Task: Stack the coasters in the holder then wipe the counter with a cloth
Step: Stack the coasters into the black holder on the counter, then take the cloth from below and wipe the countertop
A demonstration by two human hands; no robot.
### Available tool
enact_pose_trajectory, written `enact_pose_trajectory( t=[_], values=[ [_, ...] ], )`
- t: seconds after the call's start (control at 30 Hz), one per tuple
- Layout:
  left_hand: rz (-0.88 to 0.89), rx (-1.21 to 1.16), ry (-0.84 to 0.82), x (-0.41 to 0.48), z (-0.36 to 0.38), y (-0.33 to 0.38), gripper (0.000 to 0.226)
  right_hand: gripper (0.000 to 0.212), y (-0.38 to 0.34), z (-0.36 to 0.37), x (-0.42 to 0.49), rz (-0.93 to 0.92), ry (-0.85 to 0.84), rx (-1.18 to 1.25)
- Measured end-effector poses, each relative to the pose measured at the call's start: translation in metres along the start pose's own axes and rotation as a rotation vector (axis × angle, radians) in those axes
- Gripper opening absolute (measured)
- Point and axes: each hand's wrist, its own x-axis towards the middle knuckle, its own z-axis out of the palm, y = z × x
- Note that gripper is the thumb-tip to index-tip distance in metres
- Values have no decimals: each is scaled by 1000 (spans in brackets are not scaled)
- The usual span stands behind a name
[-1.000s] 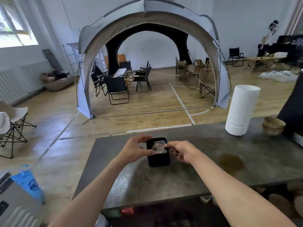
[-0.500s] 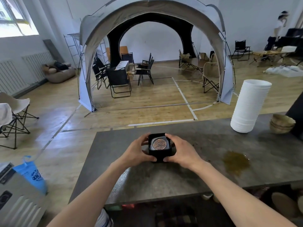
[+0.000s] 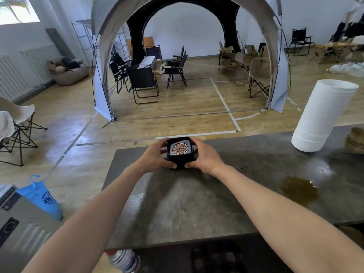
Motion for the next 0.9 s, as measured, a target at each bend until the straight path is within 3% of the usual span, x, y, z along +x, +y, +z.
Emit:
enact_pose_trajectory(
  t=[0.23, 0.33, 0.43, 0.5, 0.57, 0.67, 0.77, 0.9],
  values=[
    [-47, 18, -4, 3, 1, -5, 118, 103, -2, 3, 4, 40, -18, 1],
    [-46, 87, 36, -10, 8, 3, 134, 115, -4, 3, -6, 79, 0, -7],
    [92, 235, 237, -27, 16, 13, 114, 92, -3, 4, -24, 56, 188, -41],
    [179, 314, 392, -37, 25, 20, 82, 59, -2, 4, -38, -16, 323, -60],
    [213, 390, 498, -49, 37, 31, 53, 39, -3, 1, -54, -73, 373, -116],
    [286, 551, 536, -69, 60, 43, 45, 48, -2, -2, -76, -105, 293, -249],
    [352, 665, 510, -90, 82, 52, 58, 66, 3, -10, -97, -104, 194, -324],
    [334, 741, 444, -122, 113, 59, 67, 74, 20, -24, -132, -123, 161, -367]
  ],
)
